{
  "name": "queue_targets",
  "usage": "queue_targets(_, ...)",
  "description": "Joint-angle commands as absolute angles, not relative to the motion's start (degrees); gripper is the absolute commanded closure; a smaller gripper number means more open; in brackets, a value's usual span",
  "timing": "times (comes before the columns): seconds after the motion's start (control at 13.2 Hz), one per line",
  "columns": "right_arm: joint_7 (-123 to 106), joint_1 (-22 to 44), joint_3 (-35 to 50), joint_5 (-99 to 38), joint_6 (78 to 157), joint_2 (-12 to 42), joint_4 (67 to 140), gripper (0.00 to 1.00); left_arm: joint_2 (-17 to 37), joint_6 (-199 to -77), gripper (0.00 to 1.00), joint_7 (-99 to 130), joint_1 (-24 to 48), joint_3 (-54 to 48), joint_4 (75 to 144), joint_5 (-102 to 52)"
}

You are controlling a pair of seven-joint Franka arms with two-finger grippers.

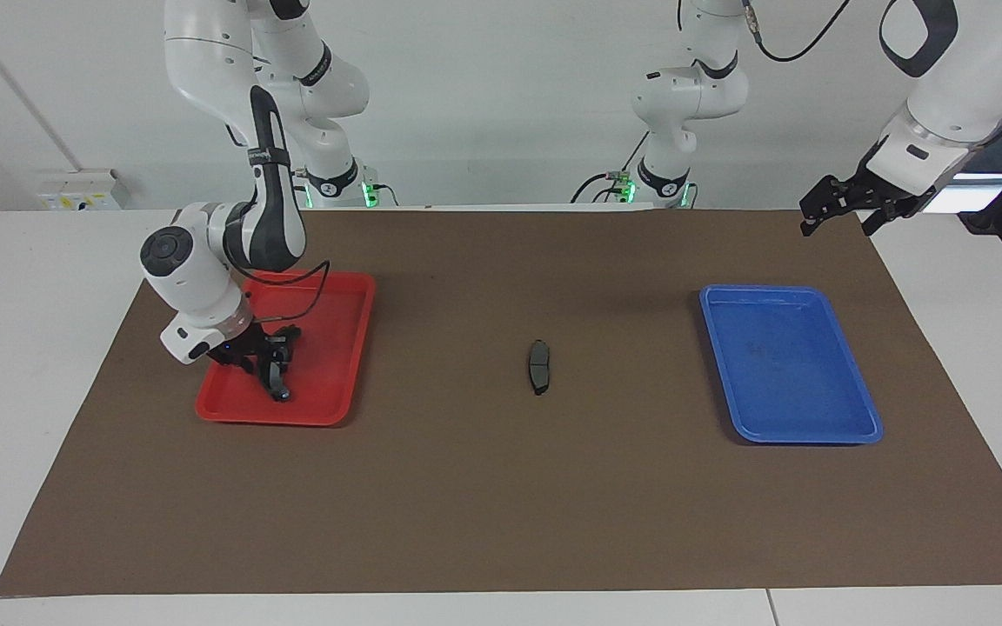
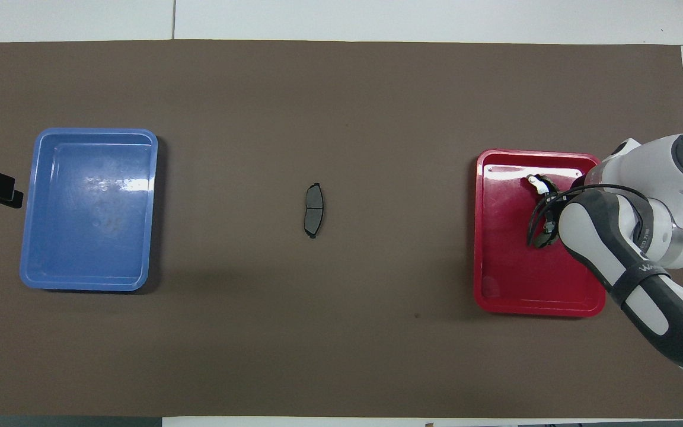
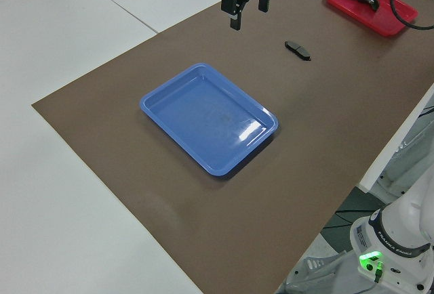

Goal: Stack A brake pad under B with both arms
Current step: 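Grasp the silver brake pad in the red tray with the right gripper, then lift the silver pad and carry it toward the dark pad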

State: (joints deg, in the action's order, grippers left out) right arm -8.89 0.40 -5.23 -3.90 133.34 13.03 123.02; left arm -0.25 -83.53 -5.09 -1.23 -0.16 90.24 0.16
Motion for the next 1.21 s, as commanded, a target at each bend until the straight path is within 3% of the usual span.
queue_targets(0.0, -10.28, 0.09, -4.83, -4.13, 133.42, 12.57, 123.49, 0.60, -1.76, -84.55, 0.00, -5.98, -1.85, -0.35, 91.93, 0.35)
queue_targets(0.15, -10.37, 0.18, -4.75, -4.13, 132.98, 12.57, 123.22, 0.93, -1.67, -84.55, 0.00, -5.98, -1.85, -0.44, 91.93, 0.35)
queue_targets(0.23, -10.37, 0.26, -4.75, -4.04, 132.20, 12.48, 122.87, 1.00, -1.76, -84.55, 0.00, -5.98, -1.85, -0.35, 91.93, 0.35)
queue_targets(0.45, -10.46, 2.01, -4.48, -4.04, 123.96, 11.61, 117.18, 1.00, -1.67, -84.55, 0.00, -5.98, -1.85, -0.35, 91.93, 0.35)
queue_targets(0.75, -10.02, 9.91, -4.40, -4.39, 115.59, 11.95, 108.21, 1.00, -1.67, -84.55, 0.00, -5.98, -1.93, -0.35, 91.93, 0.35)
queue_targets(1.13, 2.98, 22.48, -4.31, -5.44, 115.40, 14.67, 100.66, 1.00, -1.67, -84.55, 0.00, -5.98, -1.85, -0.35, 91.93, 0.35)
